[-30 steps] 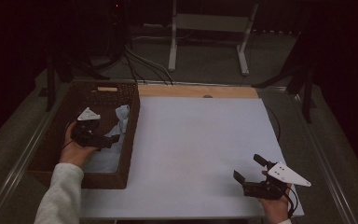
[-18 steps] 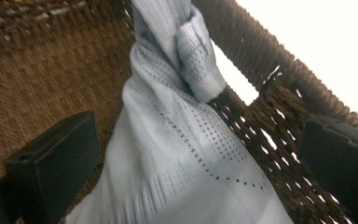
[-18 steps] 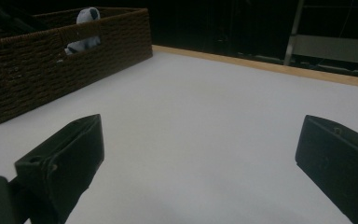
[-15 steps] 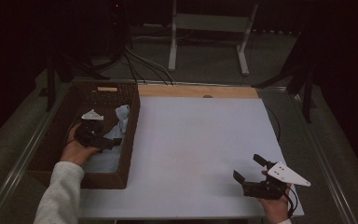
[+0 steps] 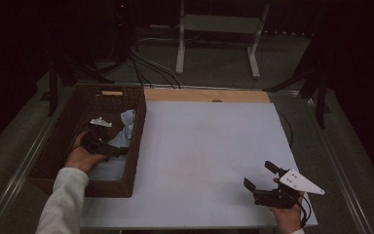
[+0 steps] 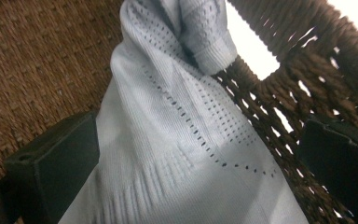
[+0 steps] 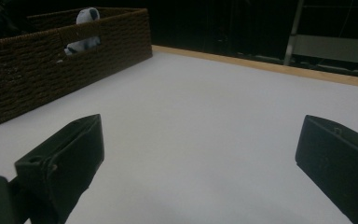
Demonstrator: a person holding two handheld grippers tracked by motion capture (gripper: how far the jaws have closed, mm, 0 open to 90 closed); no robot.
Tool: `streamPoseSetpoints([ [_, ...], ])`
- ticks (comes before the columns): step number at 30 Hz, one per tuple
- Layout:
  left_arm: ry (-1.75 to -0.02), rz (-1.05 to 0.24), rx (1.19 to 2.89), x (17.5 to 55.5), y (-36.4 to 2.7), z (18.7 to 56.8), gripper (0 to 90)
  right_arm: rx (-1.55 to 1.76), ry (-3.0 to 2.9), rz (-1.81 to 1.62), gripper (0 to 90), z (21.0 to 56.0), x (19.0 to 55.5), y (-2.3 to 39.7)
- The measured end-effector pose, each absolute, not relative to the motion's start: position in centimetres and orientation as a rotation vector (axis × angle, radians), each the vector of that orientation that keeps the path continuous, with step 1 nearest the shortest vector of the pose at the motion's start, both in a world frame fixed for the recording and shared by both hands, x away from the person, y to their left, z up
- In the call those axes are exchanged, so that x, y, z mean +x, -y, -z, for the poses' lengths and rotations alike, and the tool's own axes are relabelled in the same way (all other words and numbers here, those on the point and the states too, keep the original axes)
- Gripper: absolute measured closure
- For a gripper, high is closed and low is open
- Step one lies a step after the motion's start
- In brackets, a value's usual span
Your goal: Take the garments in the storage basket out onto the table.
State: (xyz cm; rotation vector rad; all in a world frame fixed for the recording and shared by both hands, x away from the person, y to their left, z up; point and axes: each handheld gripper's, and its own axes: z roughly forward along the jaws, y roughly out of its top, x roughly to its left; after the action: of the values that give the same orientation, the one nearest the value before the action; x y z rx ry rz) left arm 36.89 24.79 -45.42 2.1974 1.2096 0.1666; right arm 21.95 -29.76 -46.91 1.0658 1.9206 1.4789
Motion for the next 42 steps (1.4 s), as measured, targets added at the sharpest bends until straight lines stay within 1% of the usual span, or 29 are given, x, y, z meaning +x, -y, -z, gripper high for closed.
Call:
streamPoseSetpoints([
  [7,-1.273,-0.099,2.296,37.2,-24.5,45.9,0.3,1.064,-1.917,-1.481,1.4,46.9,21.9,29.8],
  [17,-1.327,-0.103,2.351,37.5,-23.9,46.2,0.4,1.066,-1.917,-1.48,1.4,46.9,21.9,29.8],
  [18,-1.34,-0.108,2.359,37.5,-23.9,46.2,2.0,1.065,-1.917,-1.48,1.5,46.9,21.9,29.8],
  [22,-1.38,-0.116,2.355,37.7,-24.1,46.1,14.9,1.068,-1.916,-1.48,1.4,46.9,21.9,29.8],
  [25,-1.376,-0.106,2.369,37.7,-24.1,46.1,23.1,1.07,-1.915,-1.48,1.5,46.8,21.9,29.8],
  [27,-1.374,-0.125,2.391,37.7,-23.9,46.1,29.0,1.069,-1.915,-1.48,1.5,46.9,21.9,29.8],
  [31,-1.379,-0.143,2.406,37.7,-24.0,46.0,49.2,1.066,-1.916,-1.479,1.5,46.9,21.9,29.8],
  [32,-1.395,-0.14,2.388,37.8,-24.2,45.8,49.2,1.069,-1.916,-1.48,1.5,46.9,21.9,29.8],
  [33,-1.392,-0.143,2.379,37.7,-24.4,45.7,57.1,1.07,-1.915,-1.48,1.5,46.9,21.9,29.8],
  [35,-1.391,-0.159,2.355,37.6,-24.7,45.4,67.8,1.071,-1.915,-1.48,1.5,46.9,21.9,29.8],
  [36,-1.391,-0.17,2.342,37.5,-24.8,45.3,71.7,1.072,-1.915,-1.48,1.4,46.9,21.9,29.8],
  [37,-1.391,-0.17,2.342,37.5,-24.8,45.3,74.1,1.072,-1.915,-1.48,1.4,46.9,21.9,29.8],
  [38,-1.384,-0.202,2.33,37.4,-24.8,45.0,74.1,1.072,-1.915,-1.48,1.5,46.9,21.9,29.8],
  [39,-1.383,-0.215,2.324,37.3,-24.8,44.9,76.6,1.069,-1.916,-1.48,1.5,46.9,21.9,29.8],
  [42,-1.385,-0.243,2.294,37.2,-25.0,44.6,77.8,1.071,-1.915,-1.48,1.5,46.9,21.9,29.8],
])
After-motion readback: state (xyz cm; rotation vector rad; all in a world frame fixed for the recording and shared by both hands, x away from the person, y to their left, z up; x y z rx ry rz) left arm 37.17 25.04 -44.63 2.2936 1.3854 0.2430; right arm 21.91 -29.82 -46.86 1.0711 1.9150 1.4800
